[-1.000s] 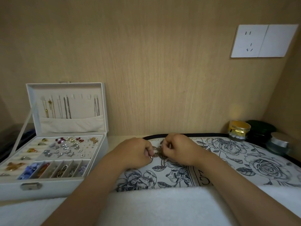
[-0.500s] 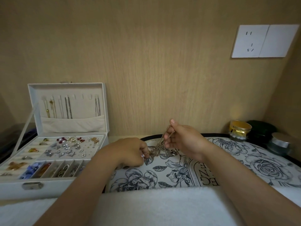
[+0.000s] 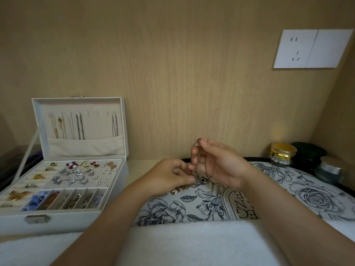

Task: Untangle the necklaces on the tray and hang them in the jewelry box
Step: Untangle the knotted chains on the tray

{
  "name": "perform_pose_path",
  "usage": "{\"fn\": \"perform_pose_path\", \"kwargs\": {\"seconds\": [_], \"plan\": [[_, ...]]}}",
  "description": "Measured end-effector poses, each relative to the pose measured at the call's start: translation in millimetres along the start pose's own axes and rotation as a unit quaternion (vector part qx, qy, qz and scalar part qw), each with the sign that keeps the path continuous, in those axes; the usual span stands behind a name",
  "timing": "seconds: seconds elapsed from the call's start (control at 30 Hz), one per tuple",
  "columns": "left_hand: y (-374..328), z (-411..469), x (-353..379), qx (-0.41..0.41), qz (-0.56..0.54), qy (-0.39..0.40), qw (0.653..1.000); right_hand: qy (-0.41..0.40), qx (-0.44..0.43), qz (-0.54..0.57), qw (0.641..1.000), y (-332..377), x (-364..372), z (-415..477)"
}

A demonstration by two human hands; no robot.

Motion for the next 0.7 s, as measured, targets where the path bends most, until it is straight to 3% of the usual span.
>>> {"fn": "perform_pose_path", "kwargs": {"seconds": [0.17,0.33,0.6,0.7], "plan": [[4.9,-0.5,-9.6,-0.012,0.019,-0.01,1.0,-0.064,-0.002,-0.041,0.997,2.6,-13.9,-3.3],[9.4,-1.9,-23.0,-0.041,0.086,-0.025,0.995,-0.228,0.014,-0.106,0.968,-0.1,-45.4,-15.0],[7.3,0.3,-20.9,-0.057,0.116,-0.018,0.991,-0.296,0.003,-0.135,0.946,7.0,-55.3,-24.0],[7.0,1.5,-19.3,-0.06,0.12,-0.028,0.991,-0.313,0.026,-0.247,0.917,8.8,-57.9,-25.5]]}}
Point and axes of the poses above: each hand's wrist, its own z-axis towards the middle knuckle, its own x-axis out of the palm, y = z × x, the point moved 9 cm from there along z, towards the middle knuckle, and after that the axes turned 8 degrees about y, right-handed, at the moved point
